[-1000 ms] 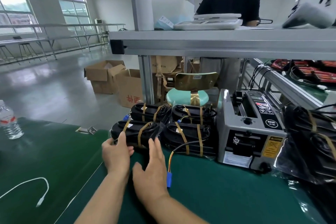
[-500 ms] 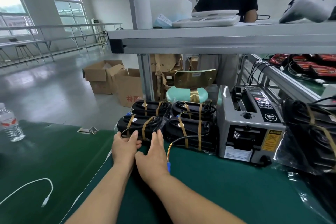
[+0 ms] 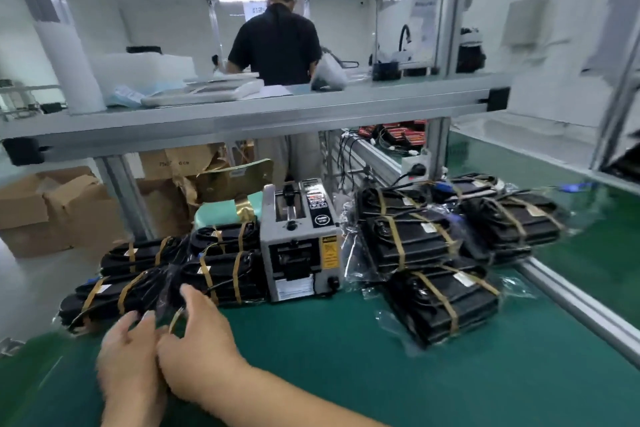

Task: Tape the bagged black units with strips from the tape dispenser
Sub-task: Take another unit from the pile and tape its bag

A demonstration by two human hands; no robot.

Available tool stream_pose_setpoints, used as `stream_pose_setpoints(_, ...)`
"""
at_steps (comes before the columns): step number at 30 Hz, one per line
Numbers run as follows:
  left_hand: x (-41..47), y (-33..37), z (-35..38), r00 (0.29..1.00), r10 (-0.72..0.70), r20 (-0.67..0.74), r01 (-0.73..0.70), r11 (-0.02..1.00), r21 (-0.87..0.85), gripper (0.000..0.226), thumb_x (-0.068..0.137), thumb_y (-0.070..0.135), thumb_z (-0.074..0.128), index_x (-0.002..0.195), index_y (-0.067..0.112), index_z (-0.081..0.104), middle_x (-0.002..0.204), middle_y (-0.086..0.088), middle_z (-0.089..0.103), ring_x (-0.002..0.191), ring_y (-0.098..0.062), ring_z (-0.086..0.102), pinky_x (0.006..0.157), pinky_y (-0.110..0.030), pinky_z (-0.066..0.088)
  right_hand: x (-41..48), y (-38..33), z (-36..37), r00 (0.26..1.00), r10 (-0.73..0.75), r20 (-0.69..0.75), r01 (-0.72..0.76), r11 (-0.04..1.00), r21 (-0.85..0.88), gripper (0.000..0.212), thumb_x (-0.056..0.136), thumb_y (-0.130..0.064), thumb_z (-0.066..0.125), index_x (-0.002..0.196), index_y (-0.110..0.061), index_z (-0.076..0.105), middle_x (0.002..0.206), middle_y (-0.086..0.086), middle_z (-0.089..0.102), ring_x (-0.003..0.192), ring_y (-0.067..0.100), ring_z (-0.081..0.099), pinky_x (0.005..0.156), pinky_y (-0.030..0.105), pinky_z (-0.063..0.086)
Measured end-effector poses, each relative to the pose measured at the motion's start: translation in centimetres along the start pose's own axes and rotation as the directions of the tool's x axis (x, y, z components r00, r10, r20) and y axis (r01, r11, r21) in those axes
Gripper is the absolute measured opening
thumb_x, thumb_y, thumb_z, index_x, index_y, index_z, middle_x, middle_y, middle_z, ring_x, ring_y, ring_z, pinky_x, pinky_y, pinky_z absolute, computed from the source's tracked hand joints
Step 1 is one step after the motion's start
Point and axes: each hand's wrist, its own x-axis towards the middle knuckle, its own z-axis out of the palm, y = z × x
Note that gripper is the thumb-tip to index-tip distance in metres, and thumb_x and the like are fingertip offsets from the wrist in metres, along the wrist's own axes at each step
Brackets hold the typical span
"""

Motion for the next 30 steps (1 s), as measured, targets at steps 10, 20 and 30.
stream_pose_setpoints(10, -13.2, 1.5, 14.1, 0.884, 0.205, 0.421, -0.260, 0.962, 0.078, 0.025, 0.097, 0.023, 0.057, 0.121, 0.015, 0.061, 0.103, -0.004, 0.066, 0.090, -0.015, 0.063, 0.080, -0.037, 0.053, -9.3, 4.9, -19.3, 0.885, -0.065, -0.461, 0.043, 0.997, -0.059, 0.055, 0.090, -0.016, 0.054, 0.143, -0.028, 0.045, 0.140, -0.007, 0.052, 0.119, 0.012, 0.053, 0.106, 0.026, 0.040)
stream_pose_setpoints(20, -13.9, 0.9, 26.1, 0.859, 0.068, 0.508, -0.319, 0.847, 0.426, 0.079, 0.090, 0.050, 0.063, 0.151, 0.011, 0.030, 0.154, -0.013, 0.035, 0.136, -0.035, 0.040, 0.108, -0.046, 0.037, -6.6, 10.6, -34.0, 0.699, 0.152, -0.699, -0.214, 0.977, -0.001, 0.017, 0.086, -0.020, 0.059, 0.102, -0.016, 0.055, 0.118, 0.009, 0.055, 0.102, 0.029, 0.055, 0.087, 0.037, 0.046)
stream_pose_setpoints(30, -12.1, -2.3, 28.1, 0.886, -0.152, 0.439, -0.072, 0.889, 0.453, 0.078, 0.088, 0.042, 0.067, 0.148, 0.009, 0.030, 0.142, -0.015, 0.048, 0.119, -0.036, 0.054, 0.100, -0.048, 0.047, -4.7, 13.6, -32.6, 0.785, 0.194, -0.589, -0.400, 0.884, -0.242, 0.087, 0.094, -0.048, 0.054, 0.159, -0.014, 0.007, 0.165, 0.007, 0.017, 0.154, 0.025, 0.004, 0.123, 0.050, 0.005)
